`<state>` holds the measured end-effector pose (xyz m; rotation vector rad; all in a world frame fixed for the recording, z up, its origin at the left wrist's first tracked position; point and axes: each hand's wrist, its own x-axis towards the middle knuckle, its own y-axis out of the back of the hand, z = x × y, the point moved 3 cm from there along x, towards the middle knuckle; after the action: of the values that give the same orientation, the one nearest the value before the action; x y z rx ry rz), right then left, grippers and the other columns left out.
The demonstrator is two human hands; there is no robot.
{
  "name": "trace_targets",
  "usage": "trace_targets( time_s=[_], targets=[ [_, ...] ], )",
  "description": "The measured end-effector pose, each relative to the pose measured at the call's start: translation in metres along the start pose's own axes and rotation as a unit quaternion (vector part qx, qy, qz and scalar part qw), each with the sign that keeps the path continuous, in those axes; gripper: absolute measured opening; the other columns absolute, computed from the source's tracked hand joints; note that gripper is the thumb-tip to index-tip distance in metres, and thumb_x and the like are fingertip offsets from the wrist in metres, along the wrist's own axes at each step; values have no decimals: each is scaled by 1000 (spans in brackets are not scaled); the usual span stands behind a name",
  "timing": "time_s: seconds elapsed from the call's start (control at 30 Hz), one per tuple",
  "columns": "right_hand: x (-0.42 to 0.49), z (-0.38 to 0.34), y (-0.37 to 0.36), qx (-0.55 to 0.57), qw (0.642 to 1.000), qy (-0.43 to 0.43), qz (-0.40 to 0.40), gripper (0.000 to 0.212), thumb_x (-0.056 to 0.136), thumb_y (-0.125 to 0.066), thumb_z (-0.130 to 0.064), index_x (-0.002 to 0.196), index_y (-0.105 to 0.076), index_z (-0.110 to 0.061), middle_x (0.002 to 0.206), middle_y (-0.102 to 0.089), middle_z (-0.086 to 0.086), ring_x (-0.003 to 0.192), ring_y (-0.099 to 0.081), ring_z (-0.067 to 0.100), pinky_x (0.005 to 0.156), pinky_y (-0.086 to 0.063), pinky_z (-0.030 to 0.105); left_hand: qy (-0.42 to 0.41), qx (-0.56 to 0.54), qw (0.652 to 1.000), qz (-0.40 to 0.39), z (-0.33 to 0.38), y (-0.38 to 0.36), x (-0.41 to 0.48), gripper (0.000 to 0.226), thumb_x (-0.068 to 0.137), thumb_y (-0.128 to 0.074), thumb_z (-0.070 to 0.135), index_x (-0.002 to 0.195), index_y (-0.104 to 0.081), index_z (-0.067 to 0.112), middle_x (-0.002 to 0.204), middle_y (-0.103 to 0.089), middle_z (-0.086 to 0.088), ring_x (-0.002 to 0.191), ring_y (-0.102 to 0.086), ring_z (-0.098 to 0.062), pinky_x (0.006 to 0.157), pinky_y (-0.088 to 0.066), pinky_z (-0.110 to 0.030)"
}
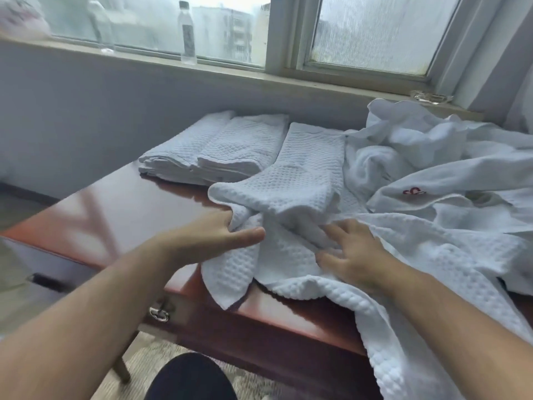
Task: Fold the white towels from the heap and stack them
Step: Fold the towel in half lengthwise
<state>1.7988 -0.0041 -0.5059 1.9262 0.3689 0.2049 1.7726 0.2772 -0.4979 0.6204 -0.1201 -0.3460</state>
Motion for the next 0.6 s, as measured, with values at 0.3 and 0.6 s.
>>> trace_targets(
  time_s=[0.3,0.6],
  targets=[
    [8,-26,-22,135,983,105,60,33,86,-52,-58,100,-75,-39,122,-55,-21,122,-49,3,106,-40,33,107,-62,965,231,-15,18,-11,17,92,-64,35,89,-69,19,78,-73,10,72,-65,1,60,-46,-15],
    [64,-104,-41,-35,997,-69,21,50,98,-39,-55,138,-46,-26,142,-47,19,132,-43,40,111,-33,51,213,86,924,305,-27,68,-81,40,87,-71,36,122,-52,28,109,-62,6,95,-59,-13,75,-41,-29]
  ],
)
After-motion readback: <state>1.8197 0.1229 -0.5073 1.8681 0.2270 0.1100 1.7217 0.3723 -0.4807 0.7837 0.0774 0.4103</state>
